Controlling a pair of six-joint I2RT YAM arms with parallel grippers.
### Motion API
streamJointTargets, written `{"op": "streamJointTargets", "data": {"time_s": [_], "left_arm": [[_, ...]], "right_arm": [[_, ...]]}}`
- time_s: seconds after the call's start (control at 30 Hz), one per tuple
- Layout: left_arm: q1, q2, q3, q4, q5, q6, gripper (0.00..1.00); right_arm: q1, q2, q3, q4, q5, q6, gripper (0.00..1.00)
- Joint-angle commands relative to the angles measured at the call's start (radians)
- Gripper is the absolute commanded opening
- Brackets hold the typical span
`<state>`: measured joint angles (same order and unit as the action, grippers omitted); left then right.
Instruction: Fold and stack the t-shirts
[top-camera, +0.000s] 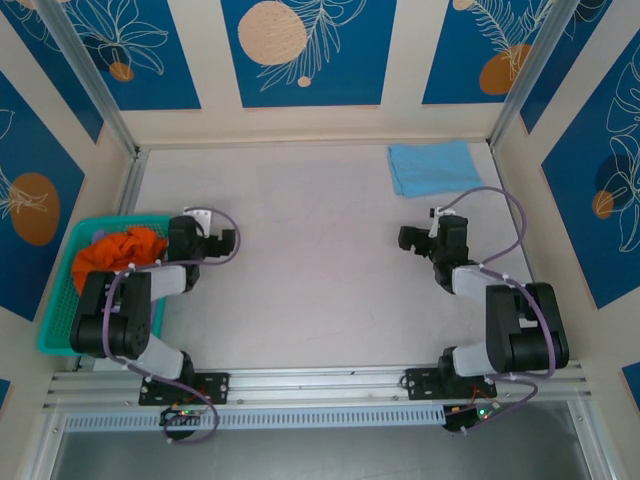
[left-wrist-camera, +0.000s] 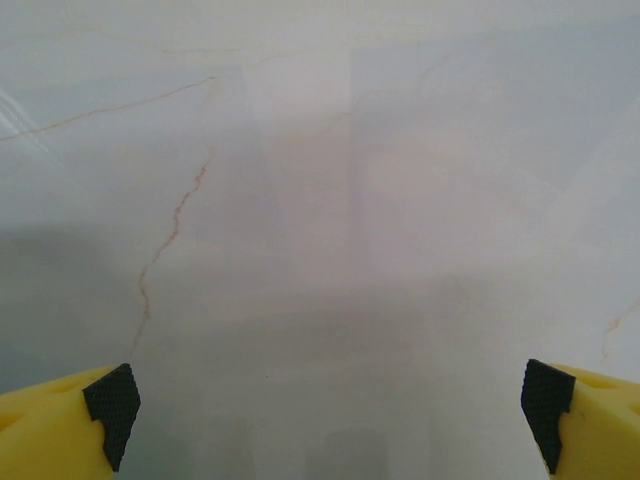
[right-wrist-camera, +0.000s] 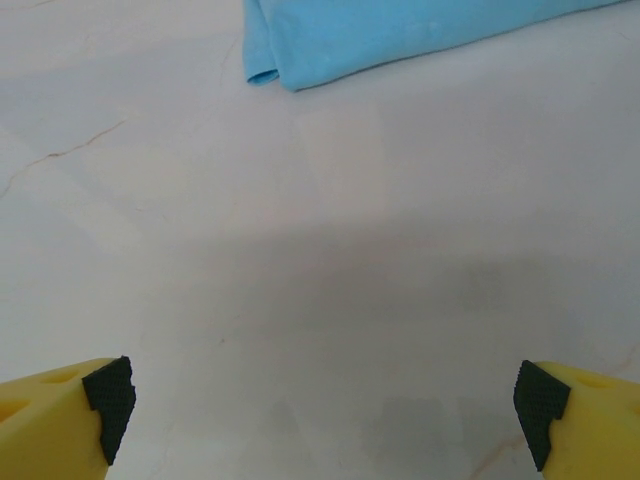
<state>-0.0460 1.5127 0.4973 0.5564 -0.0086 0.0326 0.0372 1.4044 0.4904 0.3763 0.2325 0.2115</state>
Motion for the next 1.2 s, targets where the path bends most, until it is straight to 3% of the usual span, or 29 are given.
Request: {"op": "streamJointTargets", "data": {"time_s": [0.0,0.23,0.3,0.4,0.5,0.57,0.6,0.7,0.73,0.8,1.17], "left_arm": [[-0.001,-0.006,-0.070,0.204,-0.025,-0.008,1.00],[-0.036,0.020,-0.103,0.284,-0.040,0.033,1.00],[-0.036,0.023,-0.100,0.283,-0.037,0.034,1.00],[-0.036,0.023,-0.097,0.277,-0.037,0.033,1.00],[-0.033,0.026,-0.092,0.270,-0.034,0.030,1.00],[-0.032,0.026,-0.091,0.268,-0.029,0.028,1.00],[-0.028,0.026,-0.089,0.265,-0.024,0.024,1.00],[-0.021,0.025,-0.088,0.263,-0.013,0.020,1.00],[-0.021,0.027,-0.088,0.263,-0.013,0.020,1.00],[-0.020,0.026,-0.088,0.263,-0.011,0.020,1.00],[-0.020,0.024,-0.091,0.266,-0.011,0.020,1.00]], "right_arm": [[-0.014,0.001,0.021,0.125,-0.051,-0.049,1.00],[-0.144,0.024,-0.033,0.274,-0.250,-0.015,1.00],[-0.127,0.056,-0.019,0.284,-0.304,-0.057,0.98],[-0.057,0.078,-0.086,0.419,-0.223,-0.116,0.99],[0.022,0.108,-0.244,0.738,-0.120,-0.179,0.99],[0.073,0.119,-0.268,0.792,-0.077,-0.228,0.99],[0.071,0.122,-0.250,0.769,-0.057,-0.221,0.99],[0.005,0.125,-0.085,0.461,-0.033,-0.118,1.00],[-0.052,0.116,-0.077,0.427,-0.142,-0.088,0.99],[-0.022,0.121,-0.080,0.445,-0.079,-0.104,0.99],[-0.025,0.117,-0.084,0.451,-0.085,-0.103,0.99]]}}
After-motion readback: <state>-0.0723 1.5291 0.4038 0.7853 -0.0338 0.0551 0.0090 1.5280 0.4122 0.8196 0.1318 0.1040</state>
